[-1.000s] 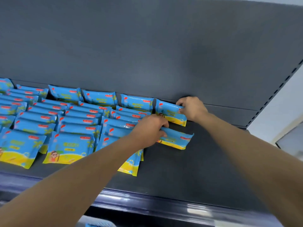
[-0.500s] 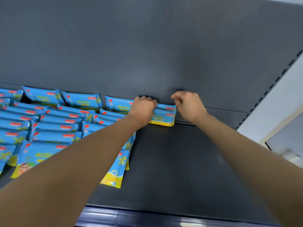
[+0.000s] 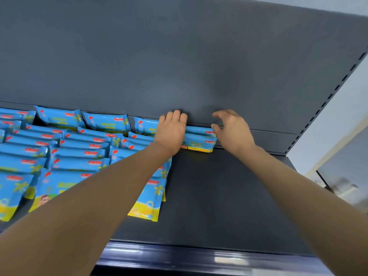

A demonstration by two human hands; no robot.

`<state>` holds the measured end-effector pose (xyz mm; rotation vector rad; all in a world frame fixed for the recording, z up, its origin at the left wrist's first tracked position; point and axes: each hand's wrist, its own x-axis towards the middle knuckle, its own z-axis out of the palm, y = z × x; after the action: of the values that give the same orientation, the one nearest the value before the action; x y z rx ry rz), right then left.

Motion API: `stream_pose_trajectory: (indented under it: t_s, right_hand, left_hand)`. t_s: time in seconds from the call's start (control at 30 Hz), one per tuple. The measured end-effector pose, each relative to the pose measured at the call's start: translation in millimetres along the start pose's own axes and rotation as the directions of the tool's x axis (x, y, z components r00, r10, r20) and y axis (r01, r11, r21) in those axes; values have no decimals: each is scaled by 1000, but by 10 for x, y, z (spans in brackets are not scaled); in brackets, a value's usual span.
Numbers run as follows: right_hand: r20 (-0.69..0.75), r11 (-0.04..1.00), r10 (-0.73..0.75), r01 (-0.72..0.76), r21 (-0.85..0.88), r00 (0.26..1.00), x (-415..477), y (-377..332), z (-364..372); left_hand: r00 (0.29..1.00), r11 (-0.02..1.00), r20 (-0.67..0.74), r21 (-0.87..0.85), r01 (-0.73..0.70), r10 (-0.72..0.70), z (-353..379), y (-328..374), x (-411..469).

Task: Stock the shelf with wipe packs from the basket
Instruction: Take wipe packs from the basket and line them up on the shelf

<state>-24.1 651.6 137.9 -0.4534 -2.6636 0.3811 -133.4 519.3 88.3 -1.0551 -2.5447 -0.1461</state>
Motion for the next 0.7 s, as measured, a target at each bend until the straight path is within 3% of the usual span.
stream_pose_trajectory:
  t_s: [0.23,0.33,0.5,0.7]
  right_hand:
    - [-15,1000,20,-21,-8,1000,-179,-344,-123]
    - [-28,999,28,-28,-31,999,-256,-392,-186]
    - [-32,995,33,-35,-94,999,-412,-434,-278]
    - [-115,981,-41,18,-194,992,-541,-753,-476]
  left_hand:
    - [982,981,141,131,-141,122,-152,-136,-299]
    - [982,989,135,50,-141,133,-210,-117,-349]
    - [989,986,42,-100,-136,141,-429,-62,-450]
    - [975,973,-175,-161,-166,137,-967,-106,-653]
